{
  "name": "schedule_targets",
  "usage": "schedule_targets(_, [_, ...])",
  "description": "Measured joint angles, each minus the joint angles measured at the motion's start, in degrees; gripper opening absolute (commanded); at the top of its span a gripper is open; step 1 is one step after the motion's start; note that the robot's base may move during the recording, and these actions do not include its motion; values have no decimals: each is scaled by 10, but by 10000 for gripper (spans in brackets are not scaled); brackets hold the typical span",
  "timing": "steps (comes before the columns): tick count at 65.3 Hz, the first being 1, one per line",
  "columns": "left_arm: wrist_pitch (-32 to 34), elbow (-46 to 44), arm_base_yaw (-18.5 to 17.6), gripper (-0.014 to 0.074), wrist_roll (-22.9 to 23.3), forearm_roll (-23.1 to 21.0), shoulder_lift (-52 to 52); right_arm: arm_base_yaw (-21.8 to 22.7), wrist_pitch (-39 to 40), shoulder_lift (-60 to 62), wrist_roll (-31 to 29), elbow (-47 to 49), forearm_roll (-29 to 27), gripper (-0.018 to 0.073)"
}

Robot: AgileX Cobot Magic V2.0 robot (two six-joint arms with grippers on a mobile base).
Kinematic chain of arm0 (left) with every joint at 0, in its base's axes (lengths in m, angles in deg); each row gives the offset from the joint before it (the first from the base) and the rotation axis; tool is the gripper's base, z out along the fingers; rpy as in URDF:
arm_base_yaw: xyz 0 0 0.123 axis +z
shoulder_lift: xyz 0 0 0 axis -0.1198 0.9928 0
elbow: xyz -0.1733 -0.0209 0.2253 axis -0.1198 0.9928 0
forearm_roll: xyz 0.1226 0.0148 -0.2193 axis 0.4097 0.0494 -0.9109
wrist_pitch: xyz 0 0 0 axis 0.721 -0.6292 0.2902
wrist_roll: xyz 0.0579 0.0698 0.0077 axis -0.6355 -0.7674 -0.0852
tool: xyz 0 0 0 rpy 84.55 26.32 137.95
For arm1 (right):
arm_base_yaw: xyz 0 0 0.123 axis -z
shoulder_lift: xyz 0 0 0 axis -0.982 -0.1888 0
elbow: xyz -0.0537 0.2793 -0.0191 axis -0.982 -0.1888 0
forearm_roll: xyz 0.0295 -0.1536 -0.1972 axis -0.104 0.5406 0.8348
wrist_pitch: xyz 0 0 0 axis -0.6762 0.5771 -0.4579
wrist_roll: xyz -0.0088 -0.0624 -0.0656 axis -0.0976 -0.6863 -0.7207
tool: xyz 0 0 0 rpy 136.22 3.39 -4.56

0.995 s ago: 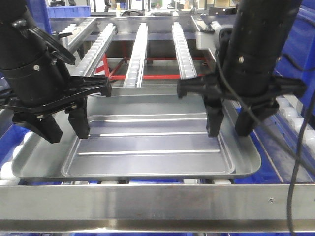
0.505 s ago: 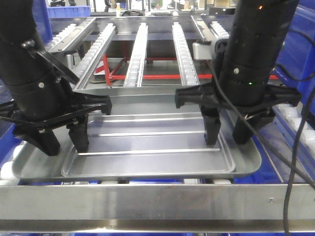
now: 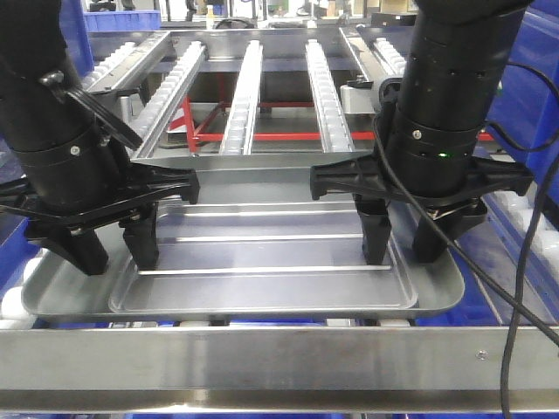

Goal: Grab silver tray and place in blue box
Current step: 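Close both grippers on the tray's opposite rims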

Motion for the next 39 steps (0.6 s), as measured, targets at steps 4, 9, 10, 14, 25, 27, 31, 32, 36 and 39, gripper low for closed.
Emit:
schedule_targets(4, [0,0,0,219,0,0,0,0,0,0,0,0,0,404])
schedule_targets(9, [0,0,0,219,0,0,0,0,0,0,0,0,0,404])
schedule_targets(10, [0,0,0,219,0,0,0,0,0,0,0,0,0,404])
schedule_targets(14, [0,0,0,214,0,0,0,0,0,0,0,0,0,403])
schedule_targets(25, [0,0,0,80,0,0,0,0,0,0,0,0,0,279])
schedule_targets(27, [0,0,0,60,0,0,0,0,0,0,0,0,0,249])
schedule_targets(31, [1,0,0,4,0,0,0,0,0,0,0,0,0,184])
schedule_targets(32, [2,0,0,-1,0,0,0,0,0,0,0,0,0,178])
schedule_targets(36, [2,0,0,-48,0,-1,0,0,1,0,0,0,0,125])
schedule_targets(39, [4,-1,0,-74,0,-3,0,0,3,0,0,0,-3,97])
